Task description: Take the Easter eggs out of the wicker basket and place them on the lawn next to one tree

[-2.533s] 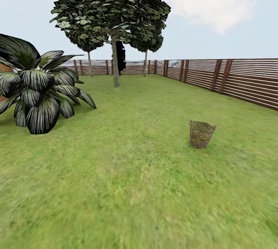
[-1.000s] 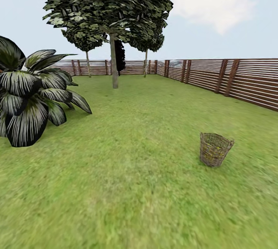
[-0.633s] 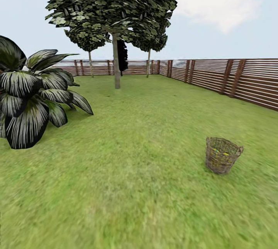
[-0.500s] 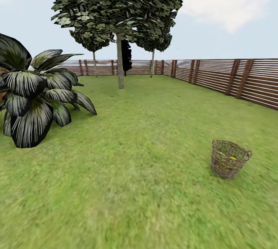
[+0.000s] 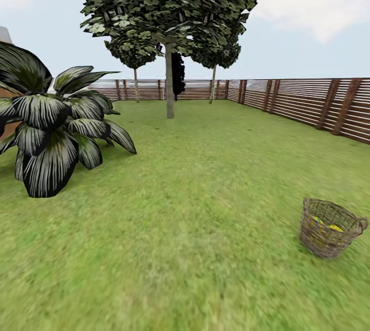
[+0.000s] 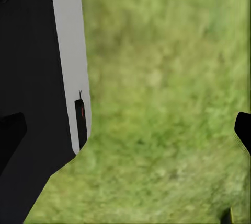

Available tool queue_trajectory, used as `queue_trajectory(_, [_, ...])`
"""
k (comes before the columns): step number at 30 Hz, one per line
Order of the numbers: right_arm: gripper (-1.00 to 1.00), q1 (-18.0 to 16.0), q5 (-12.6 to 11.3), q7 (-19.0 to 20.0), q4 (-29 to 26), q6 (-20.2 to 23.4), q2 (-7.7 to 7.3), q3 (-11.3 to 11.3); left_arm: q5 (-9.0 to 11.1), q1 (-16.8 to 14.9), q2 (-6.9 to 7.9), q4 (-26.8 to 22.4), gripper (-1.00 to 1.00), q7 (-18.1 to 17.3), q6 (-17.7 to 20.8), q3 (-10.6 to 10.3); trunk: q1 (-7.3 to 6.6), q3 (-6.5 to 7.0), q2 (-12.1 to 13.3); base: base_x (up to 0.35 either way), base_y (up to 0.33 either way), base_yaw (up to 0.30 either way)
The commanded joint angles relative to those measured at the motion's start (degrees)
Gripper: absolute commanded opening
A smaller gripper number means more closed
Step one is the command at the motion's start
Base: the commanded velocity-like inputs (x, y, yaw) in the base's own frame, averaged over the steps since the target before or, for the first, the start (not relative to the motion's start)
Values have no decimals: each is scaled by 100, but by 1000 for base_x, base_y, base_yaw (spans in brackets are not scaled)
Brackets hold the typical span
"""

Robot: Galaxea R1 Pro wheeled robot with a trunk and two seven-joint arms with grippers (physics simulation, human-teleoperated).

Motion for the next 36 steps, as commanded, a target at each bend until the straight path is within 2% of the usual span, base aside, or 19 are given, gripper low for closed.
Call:
queue_trajectory(1, [100, -1, 2, -2, -1, 2, 0, -1, 1, 4, 2, -11, 100, -5, 1, 1, 4, -3, -1, 344, 0, 2])
queue_trajectory(36, [100, -1, 2, -2, -2, 2, 0, -4, -16, 4, 3, -11, 100, -6, 2, -1, 4, -3, -1, 339, 0, 0])
